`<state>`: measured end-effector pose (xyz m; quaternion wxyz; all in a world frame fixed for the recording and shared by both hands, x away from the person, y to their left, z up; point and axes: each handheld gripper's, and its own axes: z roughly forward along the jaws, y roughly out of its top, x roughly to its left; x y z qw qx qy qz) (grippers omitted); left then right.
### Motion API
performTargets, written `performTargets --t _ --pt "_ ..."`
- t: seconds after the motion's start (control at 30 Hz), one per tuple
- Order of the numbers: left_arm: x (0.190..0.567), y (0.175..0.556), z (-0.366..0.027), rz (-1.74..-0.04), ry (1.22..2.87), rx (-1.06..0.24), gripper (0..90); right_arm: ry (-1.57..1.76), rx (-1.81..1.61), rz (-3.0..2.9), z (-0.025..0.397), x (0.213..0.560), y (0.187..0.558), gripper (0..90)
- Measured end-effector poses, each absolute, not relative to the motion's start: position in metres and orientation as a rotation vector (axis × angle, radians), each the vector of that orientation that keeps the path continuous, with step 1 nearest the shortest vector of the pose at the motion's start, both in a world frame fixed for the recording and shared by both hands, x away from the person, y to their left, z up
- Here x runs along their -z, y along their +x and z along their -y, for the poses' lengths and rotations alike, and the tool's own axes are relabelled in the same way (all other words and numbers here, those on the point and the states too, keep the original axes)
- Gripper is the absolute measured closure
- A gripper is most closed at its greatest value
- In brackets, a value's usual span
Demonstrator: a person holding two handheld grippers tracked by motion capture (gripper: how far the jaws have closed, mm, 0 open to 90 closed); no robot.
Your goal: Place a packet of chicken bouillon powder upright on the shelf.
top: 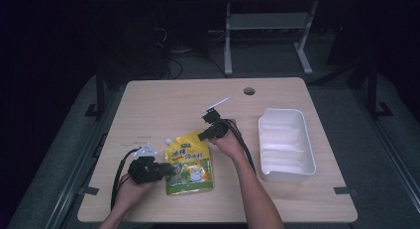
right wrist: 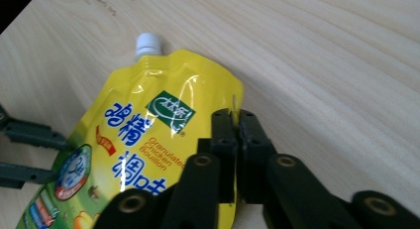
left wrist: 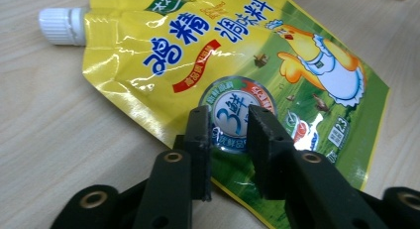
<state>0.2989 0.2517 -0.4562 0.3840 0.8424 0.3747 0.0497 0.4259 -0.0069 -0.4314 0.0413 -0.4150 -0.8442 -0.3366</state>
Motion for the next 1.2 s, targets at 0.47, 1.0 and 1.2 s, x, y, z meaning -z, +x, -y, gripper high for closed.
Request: performTargets --t 0.47,1.0,1.2 --pt "0.448 0.303 -0.282 -1.077 1.894 -0.111 38.7 -1.161 1.255 2.587 0.017 0.389 0.400 90.0" --pt "0.444 0.302 -0.284 -0.911 1.752 0.096 47.7 -0.913 1.517 2.592 0.027 0.345 0.351 90.0" --pt "0.441 0.300 -0.283 -0.840 1.731 0.145 59.4 -0.852 1.581 2.585 0.030 0.337 0.340 90.0"
